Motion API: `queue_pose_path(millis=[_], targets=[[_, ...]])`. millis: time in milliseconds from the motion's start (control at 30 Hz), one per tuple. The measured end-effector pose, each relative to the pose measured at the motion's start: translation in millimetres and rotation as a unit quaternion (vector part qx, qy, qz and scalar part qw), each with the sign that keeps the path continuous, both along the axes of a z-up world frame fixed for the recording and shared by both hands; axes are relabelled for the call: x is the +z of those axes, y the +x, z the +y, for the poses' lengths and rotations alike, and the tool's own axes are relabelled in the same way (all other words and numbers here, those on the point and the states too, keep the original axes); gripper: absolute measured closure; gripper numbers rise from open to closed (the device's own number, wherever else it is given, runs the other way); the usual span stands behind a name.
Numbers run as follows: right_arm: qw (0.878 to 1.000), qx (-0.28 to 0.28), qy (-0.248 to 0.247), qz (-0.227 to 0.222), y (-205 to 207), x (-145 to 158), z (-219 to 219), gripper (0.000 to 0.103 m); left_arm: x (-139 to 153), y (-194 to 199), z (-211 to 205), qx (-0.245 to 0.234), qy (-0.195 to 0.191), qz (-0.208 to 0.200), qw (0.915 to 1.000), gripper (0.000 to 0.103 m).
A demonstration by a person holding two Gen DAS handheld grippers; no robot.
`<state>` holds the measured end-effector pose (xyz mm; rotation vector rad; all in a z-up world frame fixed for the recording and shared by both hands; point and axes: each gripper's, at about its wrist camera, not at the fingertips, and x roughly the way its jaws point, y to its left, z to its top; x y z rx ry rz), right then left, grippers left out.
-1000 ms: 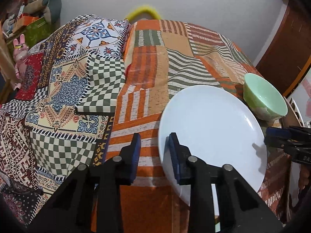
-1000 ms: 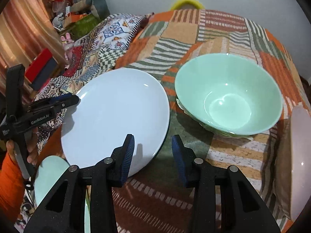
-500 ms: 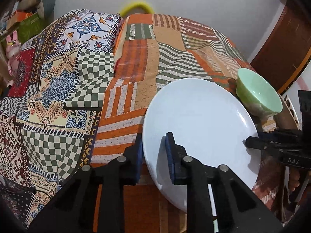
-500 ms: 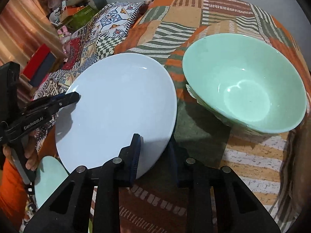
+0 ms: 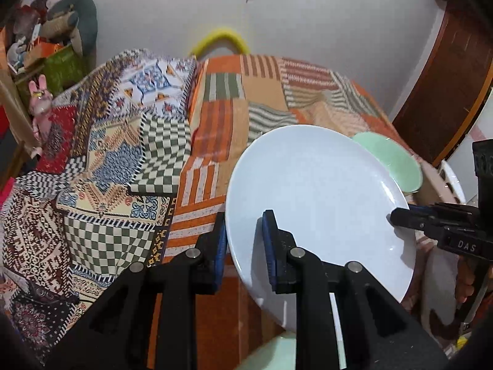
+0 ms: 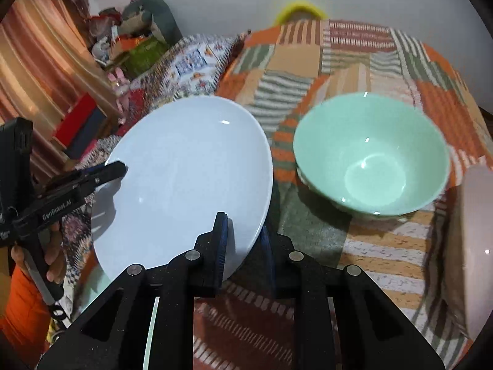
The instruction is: Organize plates and bowls
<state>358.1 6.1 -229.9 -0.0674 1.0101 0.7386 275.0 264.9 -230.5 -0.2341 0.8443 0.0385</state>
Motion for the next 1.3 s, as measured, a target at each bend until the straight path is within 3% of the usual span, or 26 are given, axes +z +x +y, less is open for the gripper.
queue_pose_path(millis=[333,667,967,1300], targets=[[0.998,-0.004,0.044,-0.039,-38,51,-33,0.084,63,-53,-33,-0.004,0.012,-0.044,0.999,0.081],[0.996,-0.017,0.064,-0.059,-81,75,-87,0.085,96,-100,-89,-0.022,0.014,-0.06,0.9978,0.081],[0.995,-0.039,0.065,-0.07,-113,76,-147,0.085,101,-128,-148,-0.044,0.016,-0.058,0.9972,0.081],[0.994,-0.07,0.06,-0.062,-136,58,-205,0.085,84,-131,-206,-0.071,0.017,-0.032,0.9968,0.081]])
